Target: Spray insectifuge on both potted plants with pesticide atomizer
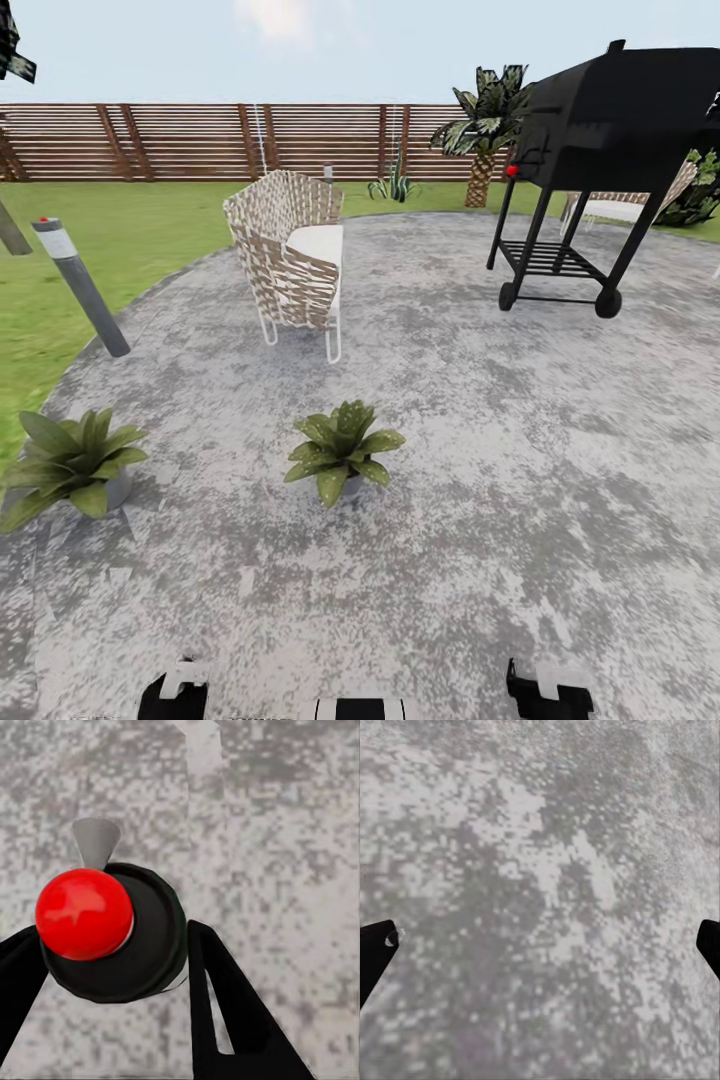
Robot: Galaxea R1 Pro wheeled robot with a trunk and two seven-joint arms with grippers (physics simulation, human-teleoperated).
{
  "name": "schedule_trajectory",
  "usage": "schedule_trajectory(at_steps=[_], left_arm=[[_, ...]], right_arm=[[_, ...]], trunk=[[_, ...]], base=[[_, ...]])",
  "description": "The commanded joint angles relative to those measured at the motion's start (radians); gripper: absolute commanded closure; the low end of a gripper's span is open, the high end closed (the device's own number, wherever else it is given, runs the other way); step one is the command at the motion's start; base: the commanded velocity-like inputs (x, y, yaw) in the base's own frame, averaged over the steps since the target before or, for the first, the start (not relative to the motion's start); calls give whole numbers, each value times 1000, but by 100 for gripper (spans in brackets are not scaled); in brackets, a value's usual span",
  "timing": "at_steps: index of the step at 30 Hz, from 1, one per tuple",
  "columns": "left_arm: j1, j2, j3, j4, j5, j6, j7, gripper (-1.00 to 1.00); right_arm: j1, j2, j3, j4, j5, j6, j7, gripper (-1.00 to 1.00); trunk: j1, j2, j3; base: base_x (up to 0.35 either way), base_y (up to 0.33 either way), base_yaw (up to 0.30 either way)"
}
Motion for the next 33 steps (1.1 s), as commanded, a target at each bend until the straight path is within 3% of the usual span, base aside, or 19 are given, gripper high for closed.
schedule_trajectory(at_steps=[1,3,6,33], left_arm=[[-1,0,9,1,11,-3,-5,100],[0,0,9,1,39,-5,-7,100],[1,0,9,1,54,-5,-7,100],[16,2,9,-2,57,-7,-9,100]], right_arm=[[0,0,-9,0,10,-2,-4,-100],[0,0,-9,-1,10,-2,-5,-100],[0,0,-9,-1,10,-2,-5,-100],[0,0,-9,2,9,-2,-5,-100]], trunk=[[0,0,-1],[0,0,-1],[0,0,-1],[0,0,-1]], base=[[0,0,259],[-21,29,270],[-115,186,276],[-66,297,278]])
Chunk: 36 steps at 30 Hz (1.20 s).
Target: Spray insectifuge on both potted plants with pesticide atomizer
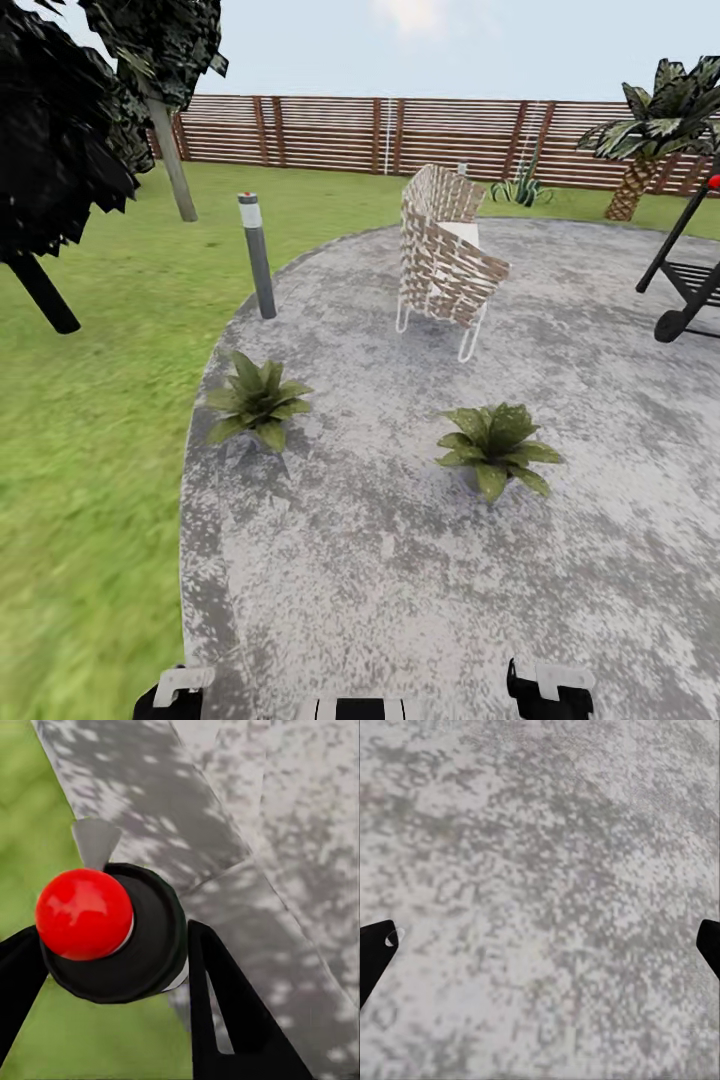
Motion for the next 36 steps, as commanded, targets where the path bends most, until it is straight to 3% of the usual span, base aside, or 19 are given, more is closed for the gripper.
schedule_trajectory(at_steps=[1,15,21,36], left_arm=[[-1,0,9,1,-5,-2,-5,100],[-1,2,7,1,-6,-2,-7,100],[-1,0,6,2,-7,-3,-11,100],[7,1,7,-4,-6,-5,-10,100]], right_arm=[[-1,0,-8,1,11,-3,-4,-100],[-1,5,-8,1,12,-3,-4,-100],[-1,5,-8,1,12,-3,-4,-100],[-1,4,-7,3,14,-3,-1,-100]], trunk=[[0,0,-1],[0,0,-1],[0,0,-1],[0,0,-1]], base=[[-103,307,278],[-18,309,277],[150,275,71],[255,-6,1]])
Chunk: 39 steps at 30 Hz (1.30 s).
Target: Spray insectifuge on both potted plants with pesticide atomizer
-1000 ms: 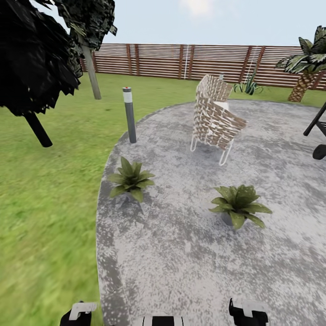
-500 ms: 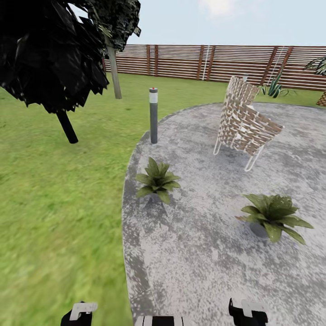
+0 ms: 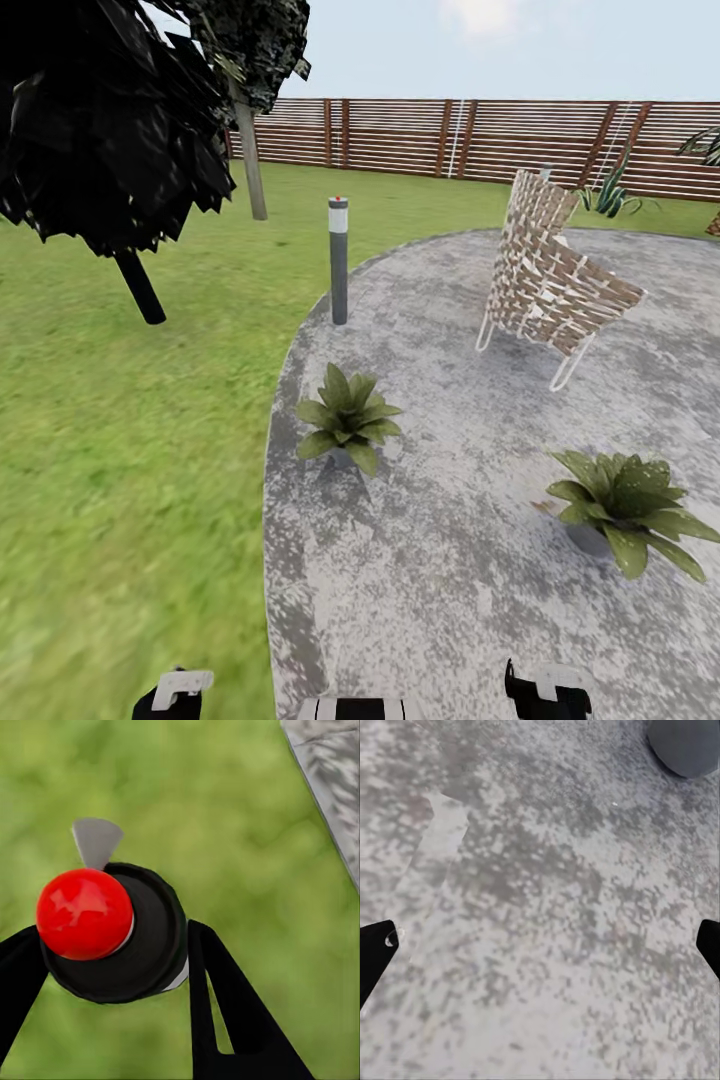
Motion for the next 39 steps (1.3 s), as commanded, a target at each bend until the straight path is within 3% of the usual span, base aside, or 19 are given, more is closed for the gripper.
schedule_trajectory(at_steps=[1,15,26,31,33,34,35,36,37,39], left_arm=[[3,0,9,-2,-4,-3,-5,100],[4,-1,7,-3,-4,-3,-5,100],[4,-4,6,-3,-6,-3,-6,100],[4,-7,-5,-5,-21,3,-13,100],[-1,-4,-17,-6,-46,4,-25,100],[-6,1,-50,-12,-87,3,-61,100],[-10,7,-85,-28,-132,3,-126,100],[-12,10,-97,-38,-151,4,-169,100],[-21,29,-113,-88,-201,12,-318,100],[-74,57,-118,-157,-272,47,-570,100]], right_arm=[[0,-2,-7,1,14,-3,-2,-100],[1,-1,-7,0,13,-3,-3,-100],[1,-1,-7,1,13,-3,-3,-100],[1,-1,-2,-2,21,-3,1,-100],[1,-1,1,-6,38,-2,7,-100],[1,-4,1,-10,62,0,31,-100],[1,-9,0,-24,97,0,98,-100],[1,-11,-1,-40,117,0,148,-100],[1,-23,-1,-106,174,3,308,-100],[0,-49,-2,-208,230,28,489,-100]], trunk=[[0,0,-1],[0,0,-1],[0,0,-1],[0,0,-1],[0,0,-1],[0,0,-1],[0,0,-1],[0,0,-1],[0,0,-1],[0,0,-1]], base=[[334,1,0],[325,44,0],[127,0,0],[107,0,0],[11,0,0],[4,0,0],[1,0,0],[0,0,0],[0,0,0],[0,0,0]])
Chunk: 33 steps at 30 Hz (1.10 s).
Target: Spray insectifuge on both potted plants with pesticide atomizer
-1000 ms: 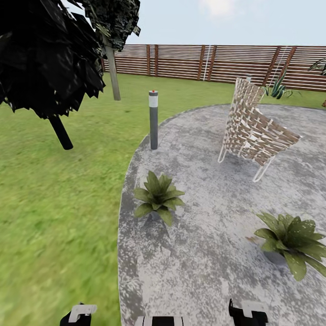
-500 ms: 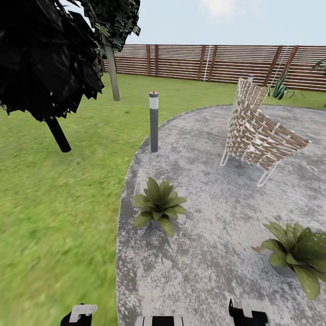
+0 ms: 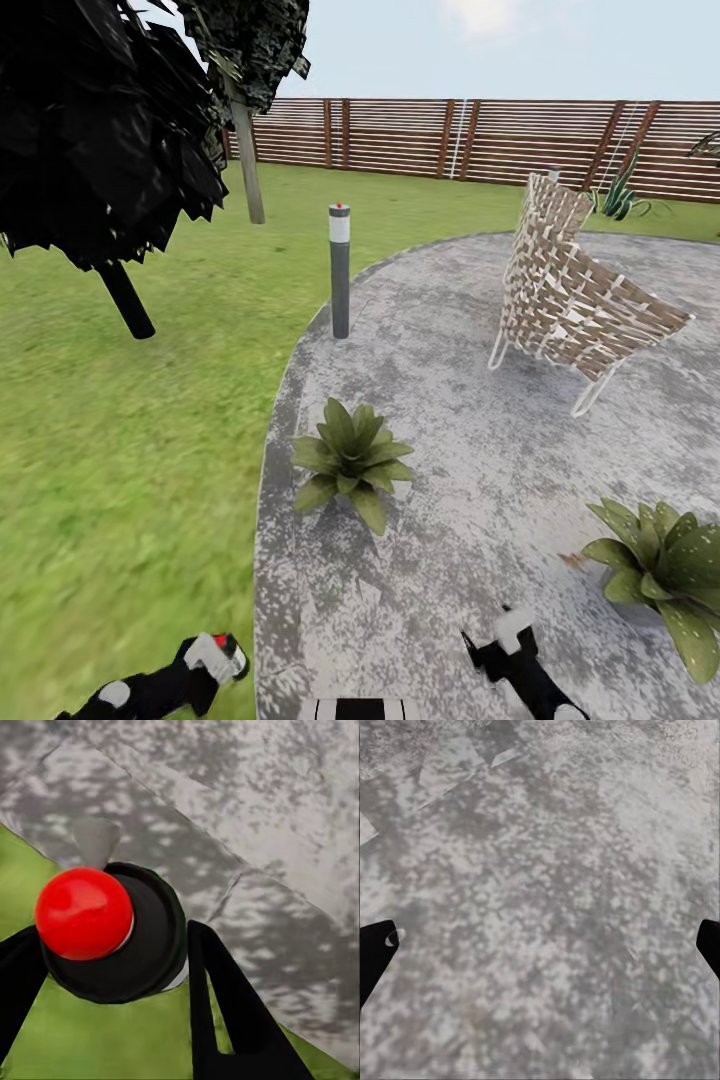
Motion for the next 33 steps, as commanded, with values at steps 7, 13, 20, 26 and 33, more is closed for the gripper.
schedule_trajectory(at_steps=[7,13,20,26,33], left_arm=[[-276,-43,5,-40,-370,175,-458,100],[-376,-68,4,-44,-402,268,-555,100],[-386,-91,-55,-44,-453,275,-575,100],[-386,-105,-58,-44,-455,274,-575,100],[-386,-171,-60,-44,-456,273,-573,100]], right_arm=[[-27,-20,-9,-273,194,189,456,-100],[-124,-11,-8,-297,201,240,655,-100],[-153,34,2,-317,201,249,752,-100],[-156,84,7,-357,202,249,797,100],[-169,144,9,-367,202,249,802,100]], trunk=[[0,0,-1],[0,0,-1],[0,0,-1],[0,0,-1],[0,0,-1]], base=[[0,0,0],[0,0,0],[0,0,0],[0,0,0],[0,0,0]])
